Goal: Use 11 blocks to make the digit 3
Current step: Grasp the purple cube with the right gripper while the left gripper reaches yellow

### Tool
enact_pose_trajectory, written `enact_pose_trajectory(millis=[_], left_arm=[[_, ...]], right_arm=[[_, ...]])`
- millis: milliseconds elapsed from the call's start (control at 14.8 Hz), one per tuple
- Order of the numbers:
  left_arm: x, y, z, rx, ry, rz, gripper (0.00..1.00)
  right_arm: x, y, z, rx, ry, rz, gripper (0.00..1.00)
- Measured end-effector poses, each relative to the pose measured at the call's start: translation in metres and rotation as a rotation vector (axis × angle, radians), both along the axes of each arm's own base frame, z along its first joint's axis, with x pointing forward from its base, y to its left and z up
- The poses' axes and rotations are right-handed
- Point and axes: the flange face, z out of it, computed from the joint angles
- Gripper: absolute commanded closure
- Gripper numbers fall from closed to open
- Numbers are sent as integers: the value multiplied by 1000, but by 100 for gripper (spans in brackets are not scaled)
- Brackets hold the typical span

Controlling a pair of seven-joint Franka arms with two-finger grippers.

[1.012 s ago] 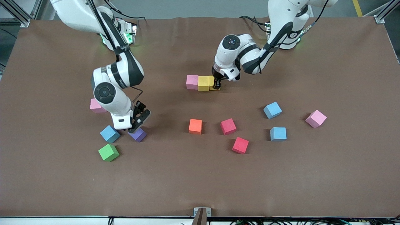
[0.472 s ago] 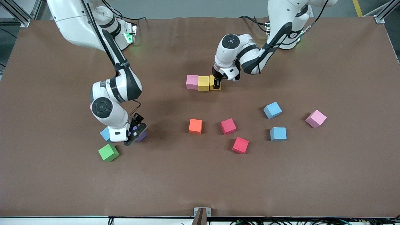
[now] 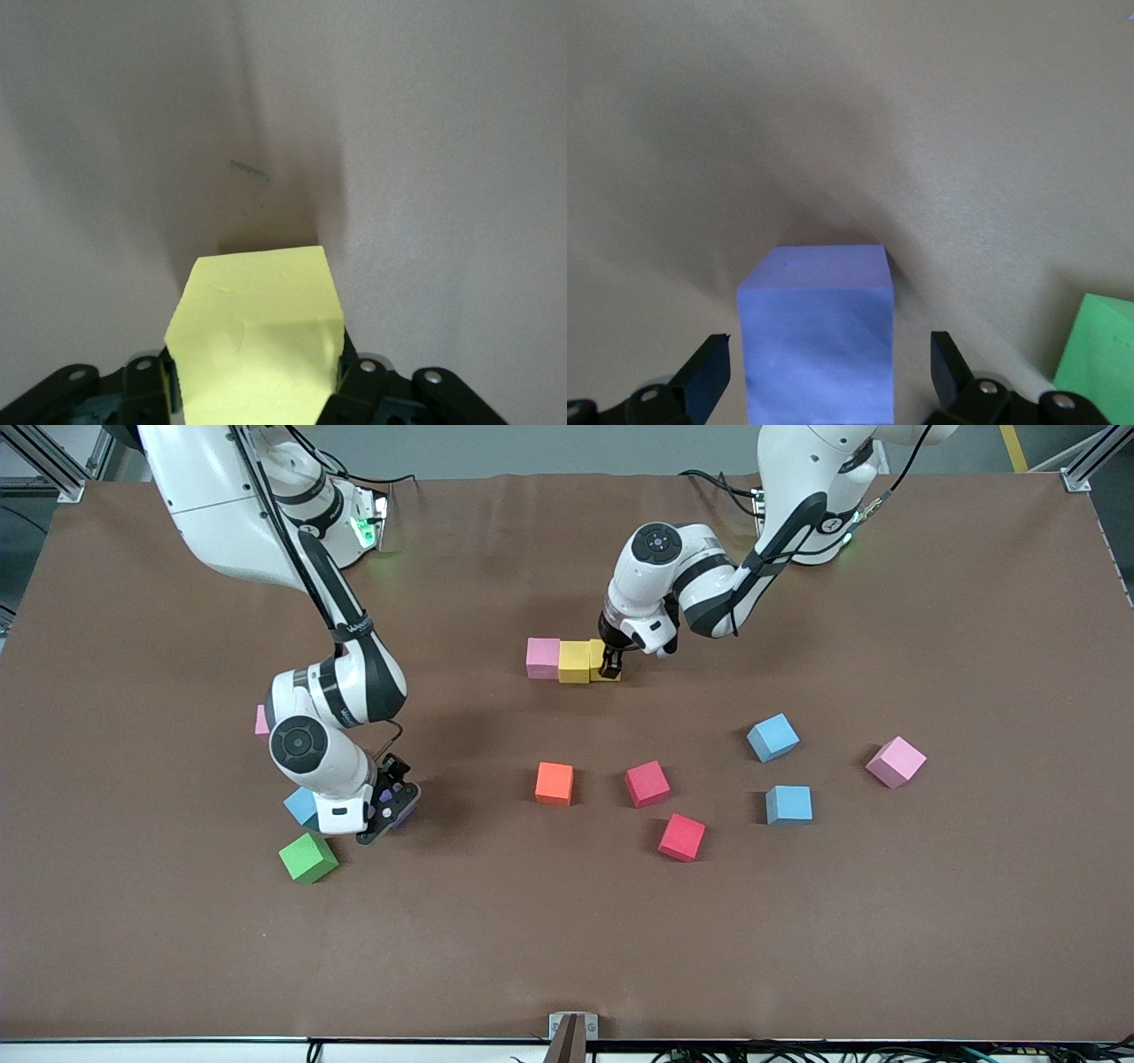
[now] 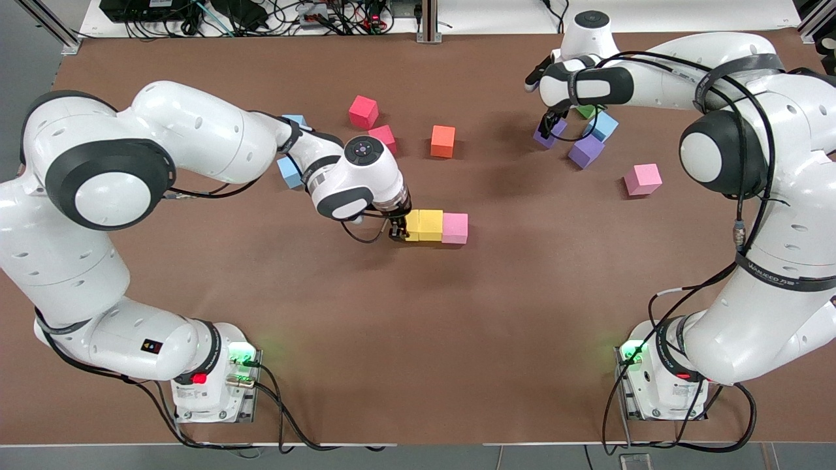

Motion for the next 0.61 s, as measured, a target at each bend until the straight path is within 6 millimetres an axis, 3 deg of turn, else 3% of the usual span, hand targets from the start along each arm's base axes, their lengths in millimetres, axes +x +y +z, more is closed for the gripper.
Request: enact_pose_trajectory(millis=[135,270,337,540,607], left_arm=[[0,0,-1,0,3,0,58],[-1,0,-3,0,6,-1,41],[-1,0,-4,0,8,-1,30],[-1,-1,-4,-1,8,0,1],[-1,-1,-4,-2,9,0,0]], right_arm=[[-1,2,-4,0,4,3,44],[-2,2,-5,0,6,4,64],[-1,3,-5,0,6,4,70],[-3,8,-4,-2,16,6,72],[-5,13,-3,-6,31,-11,72]])
